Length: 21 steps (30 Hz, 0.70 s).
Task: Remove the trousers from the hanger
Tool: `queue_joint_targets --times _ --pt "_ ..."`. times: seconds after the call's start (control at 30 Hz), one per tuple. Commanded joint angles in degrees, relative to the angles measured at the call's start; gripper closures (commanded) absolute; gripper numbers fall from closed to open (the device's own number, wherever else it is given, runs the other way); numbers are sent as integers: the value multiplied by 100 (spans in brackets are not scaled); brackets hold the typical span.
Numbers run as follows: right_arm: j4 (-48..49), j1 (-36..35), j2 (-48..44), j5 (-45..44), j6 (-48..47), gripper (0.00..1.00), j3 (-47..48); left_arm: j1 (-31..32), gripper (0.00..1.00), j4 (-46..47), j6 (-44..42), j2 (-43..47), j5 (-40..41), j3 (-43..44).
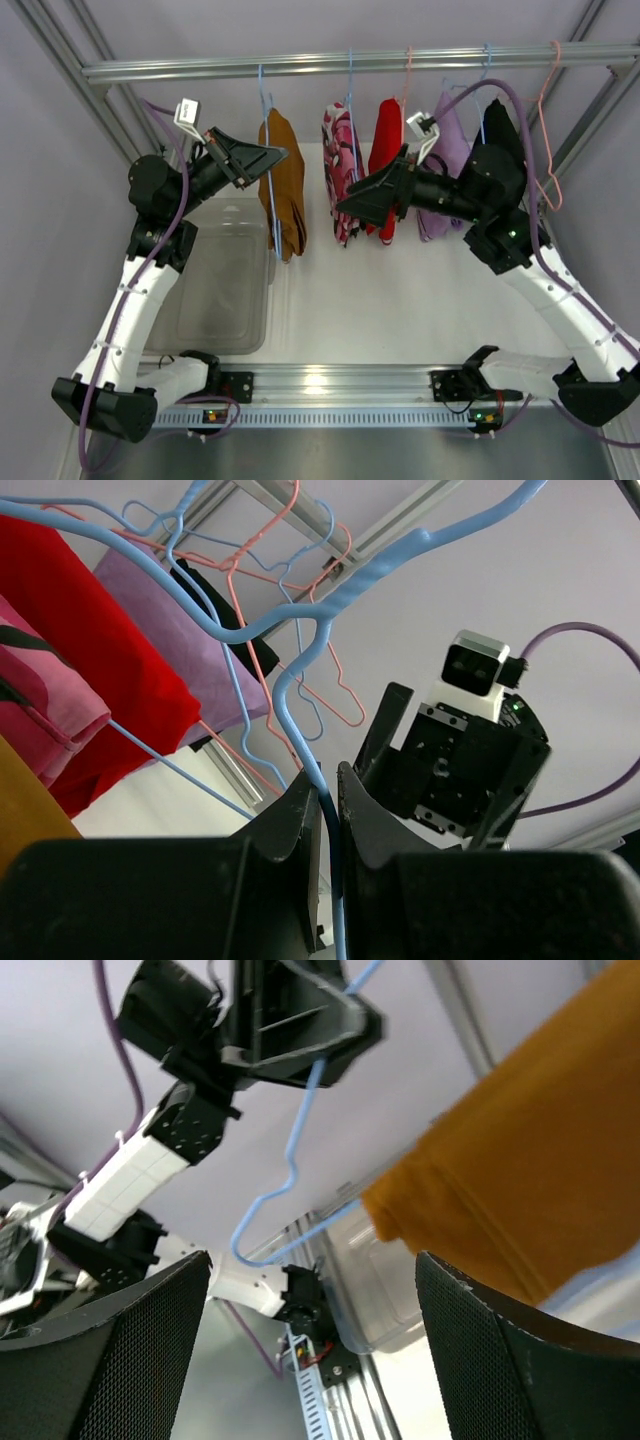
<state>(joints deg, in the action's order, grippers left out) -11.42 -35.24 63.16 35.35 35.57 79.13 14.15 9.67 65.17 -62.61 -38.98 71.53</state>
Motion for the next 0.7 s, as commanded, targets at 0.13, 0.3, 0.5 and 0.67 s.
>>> queue_joint_targets --times 0.13,0.3,0.5,0.67 --pt "1080 -817 873 -318 -42 21 840 61 100 1203 -277 267 268 248" --pt "1397 -1151 1365 -310 -67 26 1007 88 100 1335 -163 267 286 239" --pt "1519 -1450 1883 -187 -147 28 1403 132 100 1467 -22 258 286 274" --pt "1722 -1626 2165 -2 55 32 1702 132 100 1511 31 249 286 353"
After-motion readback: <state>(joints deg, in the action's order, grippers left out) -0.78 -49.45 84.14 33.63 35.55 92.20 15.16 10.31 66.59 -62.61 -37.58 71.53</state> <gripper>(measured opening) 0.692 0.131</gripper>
